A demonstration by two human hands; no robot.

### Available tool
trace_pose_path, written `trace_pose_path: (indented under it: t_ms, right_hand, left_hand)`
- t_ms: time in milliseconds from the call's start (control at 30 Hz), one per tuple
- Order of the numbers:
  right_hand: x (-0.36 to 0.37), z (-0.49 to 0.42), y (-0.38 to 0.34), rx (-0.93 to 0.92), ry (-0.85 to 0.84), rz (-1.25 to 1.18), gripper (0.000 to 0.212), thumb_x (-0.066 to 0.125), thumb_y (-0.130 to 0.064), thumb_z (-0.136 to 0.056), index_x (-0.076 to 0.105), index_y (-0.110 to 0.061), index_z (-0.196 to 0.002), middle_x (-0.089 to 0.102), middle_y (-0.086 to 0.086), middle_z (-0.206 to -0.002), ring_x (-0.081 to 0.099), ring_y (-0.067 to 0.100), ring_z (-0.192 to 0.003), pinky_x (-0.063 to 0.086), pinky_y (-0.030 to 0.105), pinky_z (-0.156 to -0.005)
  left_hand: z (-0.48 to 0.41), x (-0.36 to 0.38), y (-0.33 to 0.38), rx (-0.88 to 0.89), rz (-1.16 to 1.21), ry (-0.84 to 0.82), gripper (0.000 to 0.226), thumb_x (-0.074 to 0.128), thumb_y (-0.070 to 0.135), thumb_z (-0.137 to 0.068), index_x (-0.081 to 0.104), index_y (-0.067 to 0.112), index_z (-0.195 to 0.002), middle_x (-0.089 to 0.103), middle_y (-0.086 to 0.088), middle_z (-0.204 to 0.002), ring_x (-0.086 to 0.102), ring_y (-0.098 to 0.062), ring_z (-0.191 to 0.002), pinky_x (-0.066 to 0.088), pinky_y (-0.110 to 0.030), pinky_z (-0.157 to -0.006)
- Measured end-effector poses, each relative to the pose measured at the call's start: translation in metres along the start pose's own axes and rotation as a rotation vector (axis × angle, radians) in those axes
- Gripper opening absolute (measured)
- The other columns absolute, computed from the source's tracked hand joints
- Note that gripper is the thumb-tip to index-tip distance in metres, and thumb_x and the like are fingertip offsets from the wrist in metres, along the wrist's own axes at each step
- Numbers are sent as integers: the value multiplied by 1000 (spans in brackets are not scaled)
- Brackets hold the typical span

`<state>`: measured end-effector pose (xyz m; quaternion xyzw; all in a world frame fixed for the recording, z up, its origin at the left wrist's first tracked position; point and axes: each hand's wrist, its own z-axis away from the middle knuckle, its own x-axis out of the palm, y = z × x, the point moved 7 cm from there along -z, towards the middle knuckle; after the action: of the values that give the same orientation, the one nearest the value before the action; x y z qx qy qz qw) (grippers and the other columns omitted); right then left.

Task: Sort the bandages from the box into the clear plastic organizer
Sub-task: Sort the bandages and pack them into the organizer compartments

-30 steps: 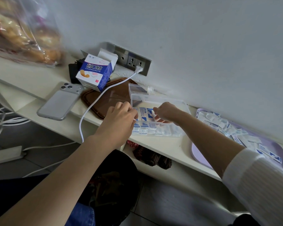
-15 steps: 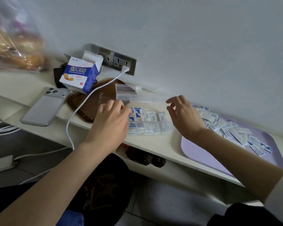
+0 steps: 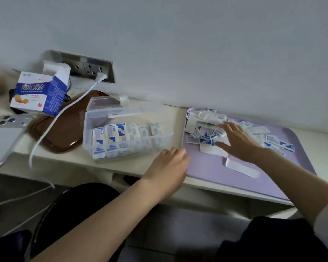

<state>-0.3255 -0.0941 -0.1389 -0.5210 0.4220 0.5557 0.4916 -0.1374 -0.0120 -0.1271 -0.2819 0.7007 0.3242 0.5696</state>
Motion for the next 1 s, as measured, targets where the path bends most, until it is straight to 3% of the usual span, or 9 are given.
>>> trace_pose_path:
  t_ms: [67,167,267,433,633,733,867,1000]
  right_hand:
    - [-3,-7,-1,-58,5,11,70,56,-45,-88,27,-14,-144,27,11,-150,25,28,-138,20,39,-114]
    - [-3,-19,-4,-103,-15,33,80,57,-50,-85,19,-16,-147,17,8,-155,15,28,-142,12,40,-116]
    - [6,-28,1,-95,-70,27,82,55,-54,-85,16,-19,-148,13,7,-156,16,31,-142,16,47,-116]
    - [8,-39,5,-102,-47,-54,60,52,-42,-91,28,-24,-143,33,7,-148,44,35,-123,37,48,-103]
    - [1,-42,-2,-103,70,65,42,45,-9,-94,42,-18,-135,57,10,-122,57,31,-106,47,39,-87]
    - [0,-40,-4,-102,100,163,37,47,7,-86,53,-10,-118,63,9,-101,61,29,-94,44,33,-71]
    - [-5,-32,-4,-92,105,162,23,41,6,-87,57,-7,-98,50,7,-76,61,30,-82,35,30,-62]
    - [-10,-18,2,-59,127,138,21,44,0,-88,58,-8,-100,62,11,-86,61,32,-82,34,31,-60]
  left_hand:
    - [-17,15,1,-27,-47,-84,28,45,11,-91,52,11,-118,48,-9,-122,46,-28,-113,37,-37,-91]
    - [-33,28,-1,-45,-117,-142,29,38,13,-95,45,11,-123,41,-9,-132,36,-26,-122,31,-35,-97]
    - [-41,32,-3,-38,-116,-117,29,38,15,-95,45,12,-124,43,-8,-129,37,-25,-120,33,-35,-97]
    - [-51,29,1,-51,-125,-57,29,41,11,-92,51,11,-120,50,-10,-122,43,-30,-112,38,-38,-88]
    - [-55,33,4,-86,-184,-106,31,36,14,-95,42,13,-125,43,-9,-125,37,-29,-114,38,-35,-88]
    - [-56,32,5,-94,-190,-133,33,35,16,-96,41,13,-128,42,-8,-127,36,-28,-116,37,-36,-91]
    - [-59,23,8,-148,-162,-126,32,36,15,-95,43,15,-127,43,-6,-125,40,-27,-116,34,-37,-93]
    - [-64,1,24,-115,-93,92,20,58,5,-79,56,11,-98,51,-9,-97,54,-30,-88,42,-37,-73]
